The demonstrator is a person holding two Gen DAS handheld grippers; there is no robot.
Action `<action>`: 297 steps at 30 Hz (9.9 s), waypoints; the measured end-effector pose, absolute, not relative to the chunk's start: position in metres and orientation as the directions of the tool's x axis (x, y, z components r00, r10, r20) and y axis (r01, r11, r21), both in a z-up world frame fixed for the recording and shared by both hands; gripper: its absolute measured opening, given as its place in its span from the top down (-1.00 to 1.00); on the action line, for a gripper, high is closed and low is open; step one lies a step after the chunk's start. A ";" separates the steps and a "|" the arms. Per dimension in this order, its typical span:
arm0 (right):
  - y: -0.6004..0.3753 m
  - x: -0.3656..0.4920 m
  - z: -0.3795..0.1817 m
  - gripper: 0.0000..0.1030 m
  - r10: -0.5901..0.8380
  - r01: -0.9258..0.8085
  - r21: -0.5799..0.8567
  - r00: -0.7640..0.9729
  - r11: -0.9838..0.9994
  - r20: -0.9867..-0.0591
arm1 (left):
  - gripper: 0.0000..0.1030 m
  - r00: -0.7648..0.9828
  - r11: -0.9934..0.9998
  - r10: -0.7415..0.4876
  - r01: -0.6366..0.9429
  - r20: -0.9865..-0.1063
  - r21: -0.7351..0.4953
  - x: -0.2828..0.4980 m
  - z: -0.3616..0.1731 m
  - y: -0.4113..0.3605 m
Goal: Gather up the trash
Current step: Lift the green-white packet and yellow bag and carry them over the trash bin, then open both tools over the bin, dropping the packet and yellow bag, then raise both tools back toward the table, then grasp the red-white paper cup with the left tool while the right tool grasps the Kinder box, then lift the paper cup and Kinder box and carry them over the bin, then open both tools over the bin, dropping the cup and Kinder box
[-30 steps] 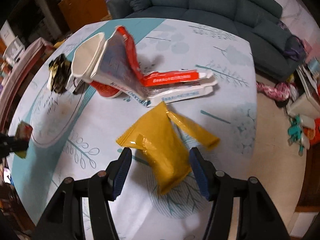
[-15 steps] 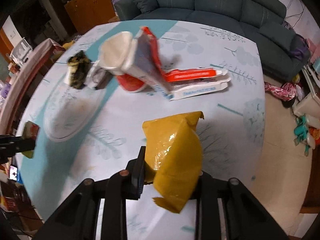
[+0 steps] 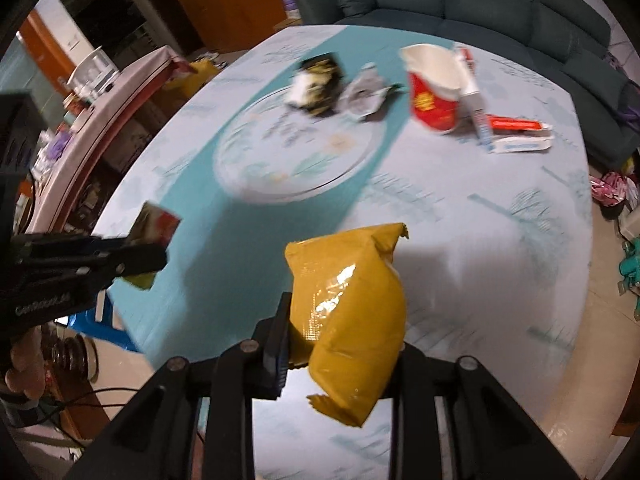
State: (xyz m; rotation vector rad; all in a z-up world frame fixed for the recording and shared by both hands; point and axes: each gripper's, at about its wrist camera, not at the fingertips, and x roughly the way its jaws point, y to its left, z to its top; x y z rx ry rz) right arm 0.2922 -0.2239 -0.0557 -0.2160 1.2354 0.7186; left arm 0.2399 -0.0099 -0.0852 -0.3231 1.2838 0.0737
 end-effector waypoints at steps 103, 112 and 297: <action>-0.187 -0.012 -0.043 0.02 0.324 -0.279 0.260 0.216 0.925 -0.921 | -0.37 0.419 0.992 -0.124 0.052 -0.900 -0.113 -0.030 -0.037 0.019; -0.194 0.001 0.040 0.02 0.300 -0.278 0.195 0.413 0.941 -0.860 | -0.37 0.519 0.989 -0.145 0.061 -0.842 -0.133 -0.018 0.028 0.032; -0.156 0.030 -0.388 0.19 0.303 -0.274 0.284 0.029 0.919 -0.952 | -0.38 0.084 0.942 -0.134 -0.299 -0.987 -0.153 0.014 -0.413 0.056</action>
